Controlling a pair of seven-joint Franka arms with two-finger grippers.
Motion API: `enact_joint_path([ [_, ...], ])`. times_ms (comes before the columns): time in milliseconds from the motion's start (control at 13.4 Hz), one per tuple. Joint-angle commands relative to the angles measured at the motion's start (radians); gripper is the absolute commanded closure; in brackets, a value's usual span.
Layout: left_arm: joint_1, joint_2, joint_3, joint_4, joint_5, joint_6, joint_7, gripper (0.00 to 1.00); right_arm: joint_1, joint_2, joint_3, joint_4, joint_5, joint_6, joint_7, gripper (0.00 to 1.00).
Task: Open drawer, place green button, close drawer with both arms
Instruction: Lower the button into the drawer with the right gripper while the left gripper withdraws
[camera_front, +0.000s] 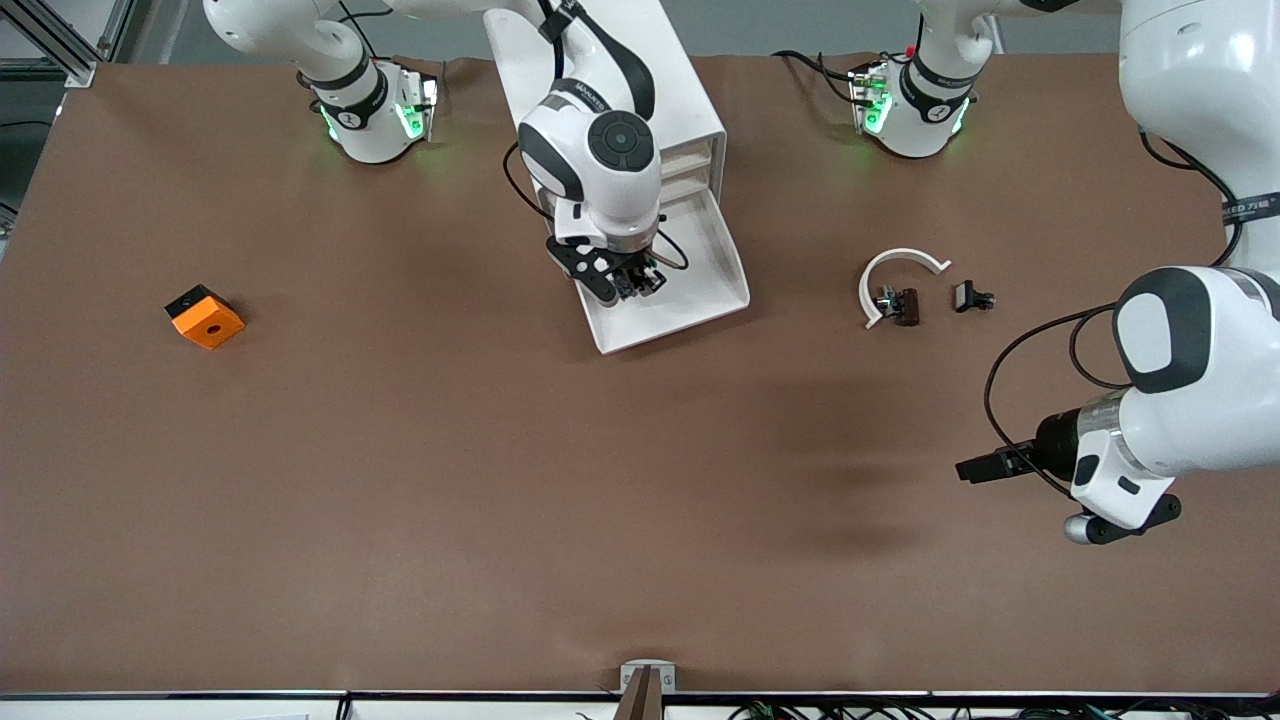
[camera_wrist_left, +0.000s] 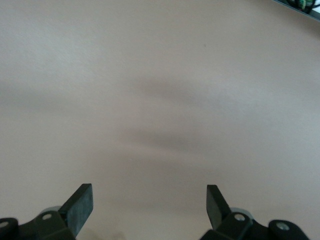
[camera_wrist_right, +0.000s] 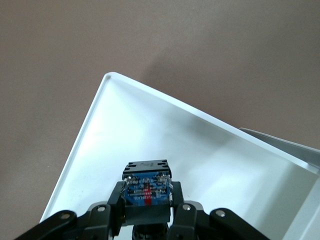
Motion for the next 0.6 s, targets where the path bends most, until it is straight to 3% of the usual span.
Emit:
enact_joint_path([
  [0, 0.000, -0.051, 0.001, -0.037, 0.076, 0.021, 0.014, 0.00, 0.008, 0.005, -0.011, 0.008, -0.001, 0.002, 0.013, 1.00],
  [522, -0.011, -0.068, 0.001, -0.041, 0.116, 0.021, -0.004, 0.00, 0.010, 0.043, -0.011, 0.014, -0.003, 0.021, 0.013, 1.00],
])
